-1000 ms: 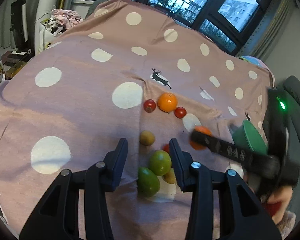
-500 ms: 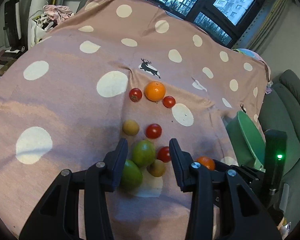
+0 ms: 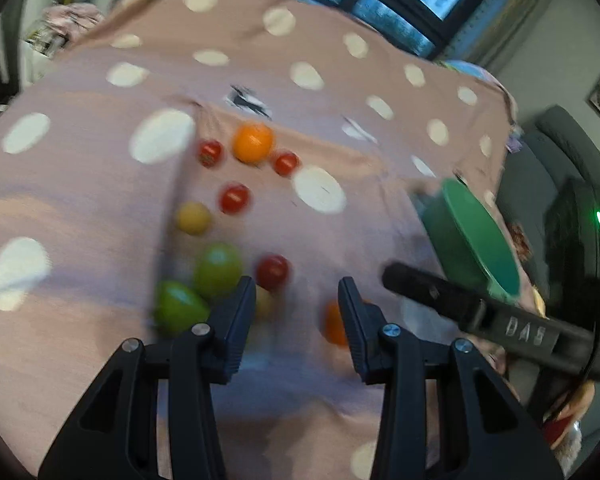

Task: Organize fruits
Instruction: 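Carry the held orange with the right tool over the green bowl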

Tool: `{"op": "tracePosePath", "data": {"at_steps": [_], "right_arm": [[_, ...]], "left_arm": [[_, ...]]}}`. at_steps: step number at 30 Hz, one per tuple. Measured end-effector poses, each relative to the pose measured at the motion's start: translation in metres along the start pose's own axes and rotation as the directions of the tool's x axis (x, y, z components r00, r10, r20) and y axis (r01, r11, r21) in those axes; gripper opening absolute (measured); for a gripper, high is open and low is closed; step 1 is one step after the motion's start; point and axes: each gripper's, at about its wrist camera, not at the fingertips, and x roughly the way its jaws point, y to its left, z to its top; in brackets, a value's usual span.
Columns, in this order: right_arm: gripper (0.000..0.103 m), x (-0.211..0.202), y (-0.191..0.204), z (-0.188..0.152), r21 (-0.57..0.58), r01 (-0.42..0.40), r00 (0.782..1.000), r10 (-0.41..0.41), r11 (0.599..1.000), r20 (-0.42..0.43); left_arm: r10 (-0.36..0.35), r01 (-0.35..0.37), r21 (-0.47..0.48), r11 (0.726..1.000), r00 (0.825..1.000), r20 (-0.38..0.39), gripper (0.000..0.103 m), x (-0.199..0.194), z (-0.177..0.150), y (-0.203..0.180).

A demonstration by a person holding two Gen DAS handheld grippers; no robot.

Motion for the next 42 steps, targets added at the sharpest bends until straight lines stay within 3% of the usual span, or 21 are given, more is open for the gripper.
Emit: {"op": "tracePosePath", "data": {"at_steps": [3, 10, 16, 19, 28, 34, 42], "right_arm": [[0.062, 0.0, -0.009, 0.0, 0.048, -0.058, 0.998, 0.059, 0.997, -0.019], [0.061, 0.014, -0.019, -0.001, 0.1, -0.097, 0.992, 0.104, 0.99, -0.064], [0.056, 0.026, -0.025, -0.006, 0.133, -0.147, 0.979, 0.163, 0.98, -0.119], [0.055, 0.033, -0.026, -0.007, 0.143, -0.124, 0.981, 0.143, 0.982, -0.133], [0.047, 0.045, -0.026, -0.01, 0.154, -0.153, 0.968, 0.18, 0.976, -0.176], [0.045, 0.042, -0.023, -0.012, 0.141, -0.162, 0.966, 0.186, 0.977, -0.178], [0.045, 0.001, -0.007, -0.005, 0.059, -0.192, 0.98, 0.195, 0.98, -0.048]], "left_arm": [[-0.044, 0.045, 0.024, 0.999, 0.998, -0.034, 0.041, 0.009, -0.005, -0.013], [0.0, 0.01, 0.1, 0.995, 0.995, -0.098, 0.041, 0.031, -0.018, -0.033], [0.043, -0.028, 0.135, 0.99, 0.993, -0.111, 0.041, 0.045, -0.025, -0.042], [0.068, -0.051, 0.151, 0.987, 0.992, -0.106, 0.043, 0.048, -0.027, -0.044], [0.069, -0.052, 0.156, 0.986, 0.992, -0.108, 0.043, 0.052, -0.03, -0.046], [0.079, -0.065, 0.161, 0.985, 0.993, -0.083, 0.041, 0.046, -0.029, -0.048], [0.102, -0.111, 0.219, 0.969, 0.993, 0.053, 0.04, 0.013, -0.018, -0.079]]}}
